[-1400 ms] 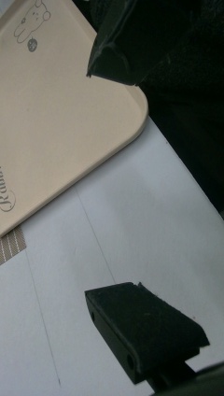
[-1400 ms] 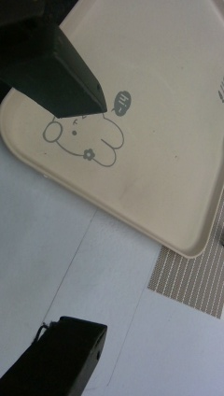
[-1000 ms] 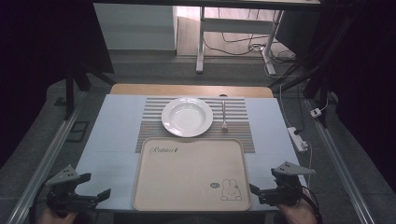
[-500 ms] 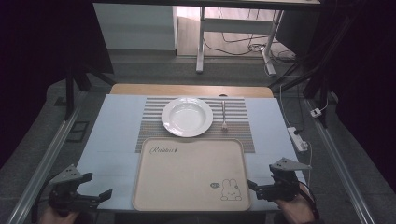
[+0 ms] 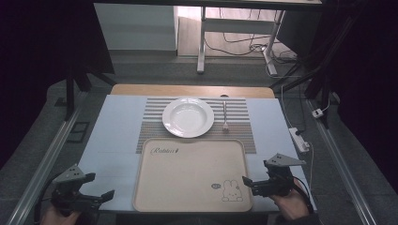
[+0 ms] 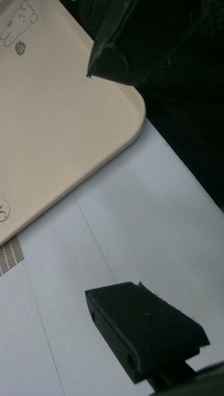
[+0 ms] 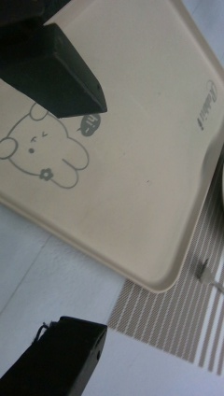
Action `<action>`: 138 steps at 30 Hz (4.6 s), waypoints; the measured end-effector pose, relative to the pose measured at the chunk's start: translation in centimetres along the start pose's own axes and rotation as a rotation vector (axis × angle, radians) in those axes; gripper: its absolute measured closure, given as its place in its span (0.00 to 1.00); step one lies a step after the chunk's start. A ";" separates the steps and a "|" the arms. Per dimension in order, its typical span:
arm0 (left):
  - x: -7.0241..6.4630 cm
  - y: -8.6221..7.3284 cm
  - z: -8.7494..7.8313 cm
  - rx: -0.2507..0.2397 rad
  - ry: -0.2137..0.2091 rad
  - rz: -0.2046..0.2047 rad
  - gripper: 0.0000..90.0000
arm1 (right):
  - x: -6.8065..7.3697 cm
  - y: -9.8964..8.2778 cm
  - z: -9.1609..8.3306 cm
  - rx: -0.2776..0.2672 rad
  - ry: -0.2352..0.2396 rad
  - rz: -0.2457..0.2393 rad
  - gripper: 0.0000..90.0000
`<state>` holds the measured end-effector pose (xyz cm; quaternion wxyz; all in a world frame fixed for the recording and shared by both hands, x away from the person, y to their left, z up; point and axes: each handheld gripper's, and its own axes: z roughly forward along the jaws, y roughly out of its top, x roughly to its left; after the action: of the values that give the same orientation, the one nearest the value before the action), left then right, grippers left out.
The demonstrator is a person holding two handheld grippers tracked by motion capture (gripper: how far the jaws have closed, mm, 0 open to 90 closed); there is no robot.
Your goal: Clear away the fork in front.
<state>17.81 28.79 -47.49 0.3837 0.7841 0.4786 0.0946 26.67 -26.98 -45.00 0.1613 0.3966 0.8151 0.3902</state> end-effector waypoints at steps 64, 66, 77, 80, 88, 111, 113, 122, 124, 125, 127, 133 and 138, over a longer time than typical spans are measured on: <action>0.2 0.2 0.3 0.016 -0.006 -0.008 0.00 | -5.0 7.6 13.4 0.091 -0.151 -0.056 0.00; 0.2 0.2 0.2 0.016 -0.007 -0.009 0.00 | -5.2 7.8 14.2 0.099 -0.133 -0.041 0.00; 0.2 0.1 0.2 0.016 -0.010 -0.011 0.00 | -5.6 9.1 18.1 0.163 -0.233 -0.046 0.00; 0.2 0.2 0.3 0.016 -0.011 -0.012 0.00 | -5.8 9.3 18.6 0.166 -0.231 -0.046 0.00; 0.2 0.1 0.2 0.015 -0.012 -0.014 0.00 | -5.6 10.0 20.2 0.202 -0.263 -0.110 0.20; 0.2 0.1 0.2 0.016 -0.012 -0.012 0.00 | -5.6 10.2 20.8 0.272 -0.264 -0.139 0.81; 0.2 0.1 0.2 0.017 -0.012 -0.011 0.00 | -5.8 10.2 20.7 0.270 -0.263 -0.127 0.84; 0.2 0.1 0.2 0.016 -0.013 -0.009 0.00 | -6.5 10.1 20.4 0.278 -0.257 -0.059 0.98; 0.2 0.1 0.2 0.016 -0.012 -0.009 0.00 | -6.6 10.1 20.3 0.275 -0.255 -0.050 0.98; 0.2 0.1 0.2 0.016 -0.012 -0.009 0.00 | -6.6 10.1 20.3 0.278 -0.255 -0.050 0.98; 0.2 0.1 0.2 0.015 -0.012 -0.009 0.00 | -6.6 10.1 20.3 0.272 -0.251 -0.037 0.99; 0.1 0.1 0.2 0.012 -0.003 0.002 0.00 | -6.8 10.3 19.7 0.247 -0.232 0.007 0.99; -0.1 0.1 0.0 -0.005 0.007 0.010 0.00 | -6.9 10.5 18.9 0.224 -0.216 0.013 0.99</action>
<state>17.81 28.65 -47.43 0.3836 0.7852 0.4757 0.1003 47.32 -18.71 -49.42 0.2004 0.4569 0.8289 0.2530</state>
